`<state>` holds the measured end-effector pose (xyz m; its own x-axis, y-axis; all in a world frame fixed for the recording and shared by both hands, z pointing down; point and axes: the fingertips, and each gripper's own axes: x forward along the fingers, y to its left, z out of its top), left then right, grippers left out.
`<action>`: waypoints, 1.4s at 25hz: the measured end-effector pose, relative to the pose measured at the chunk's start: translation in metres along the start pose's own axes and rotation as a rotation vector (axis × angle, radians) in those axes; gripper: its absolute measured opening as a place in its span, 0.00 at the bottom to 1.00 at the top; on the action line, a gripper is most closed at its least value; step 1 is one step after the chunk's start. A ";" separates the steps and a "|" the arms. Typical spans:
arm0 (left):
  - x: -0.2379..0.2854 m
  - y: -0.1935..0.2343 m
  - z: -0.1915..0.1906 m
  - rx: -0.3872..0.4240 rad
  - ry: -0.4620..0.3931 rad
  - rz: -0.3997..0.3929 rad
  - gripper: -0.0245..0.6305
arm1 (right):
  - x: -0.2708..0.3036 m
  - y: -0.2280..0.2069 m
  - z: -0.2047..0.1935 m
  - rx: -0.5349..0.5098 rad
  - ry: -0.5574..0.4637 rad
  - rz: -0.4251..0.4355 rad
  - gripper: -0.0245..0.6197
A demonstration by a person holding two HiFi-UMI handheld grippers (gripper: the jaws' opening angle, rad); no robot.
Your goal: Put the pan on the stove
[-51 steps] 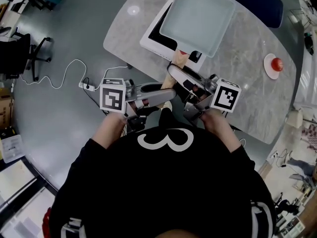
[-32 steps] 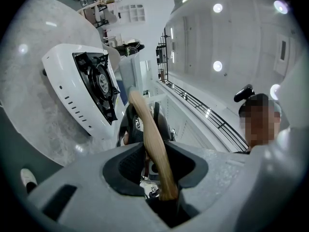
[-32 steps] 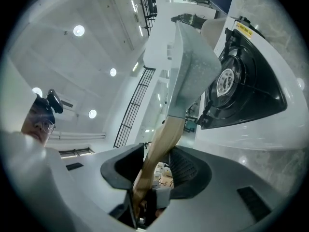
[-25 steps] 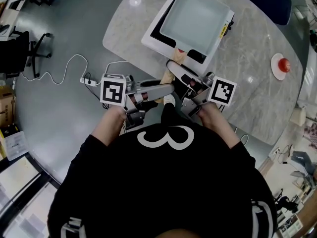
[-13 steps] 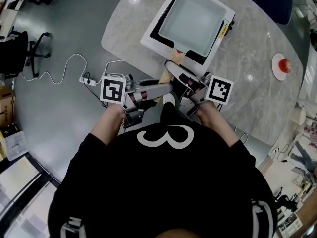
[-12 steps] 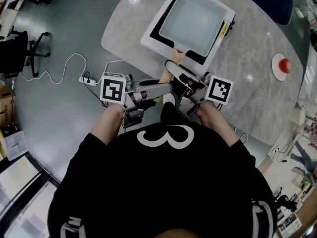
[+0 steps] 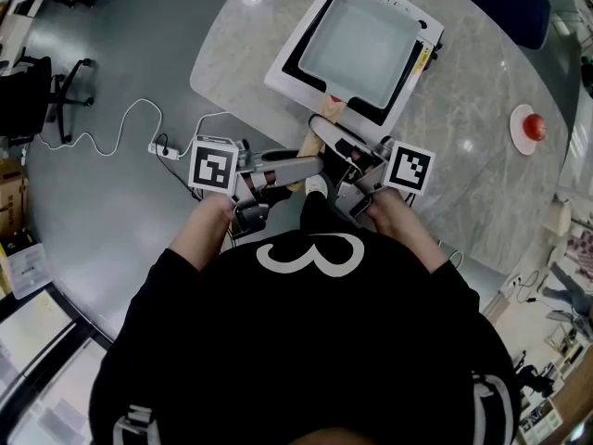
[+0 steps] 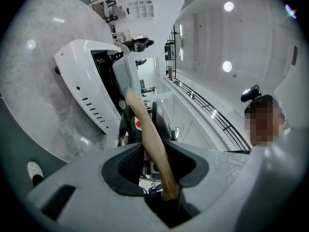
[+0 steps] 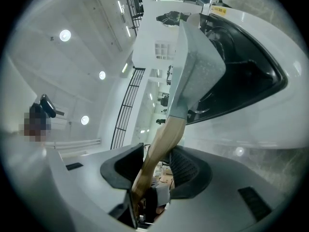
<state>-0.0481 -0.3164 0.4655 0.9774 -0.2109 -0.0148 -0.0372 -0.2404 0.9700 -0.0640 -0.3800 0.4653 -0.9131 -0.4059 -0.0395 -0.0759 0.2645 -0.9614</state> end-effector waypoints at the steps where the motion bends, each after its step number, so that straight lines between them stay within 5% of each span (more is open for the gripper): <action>1: 0.000 0.001 0.000 -0.001 0.002 0.002 0.26 | 0.000 -0.001 0.000 0.001 0.001 0.000 0.27; 22: 0.000 0.002 0.005 0.079 -0.011 -0.003 0.28 | 0.006 0.000 -0.001 -0.082 0.056 -0.004 0.30; 35: -0.015 0.004 0.005 0.079 -0.074 0.030 0.39 | 0.001 0.000 0.001 -0.068 0.011 -0.024 0.35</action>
<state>-0.0639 -0.3188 0.4682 0.9577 -0.2878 -0.0068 -0.0852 -0.3061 0.9482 -0.0648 -0.3812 0.4651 -0.9149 -0.4034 -0.0136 -0.1243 0.3137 -0.9413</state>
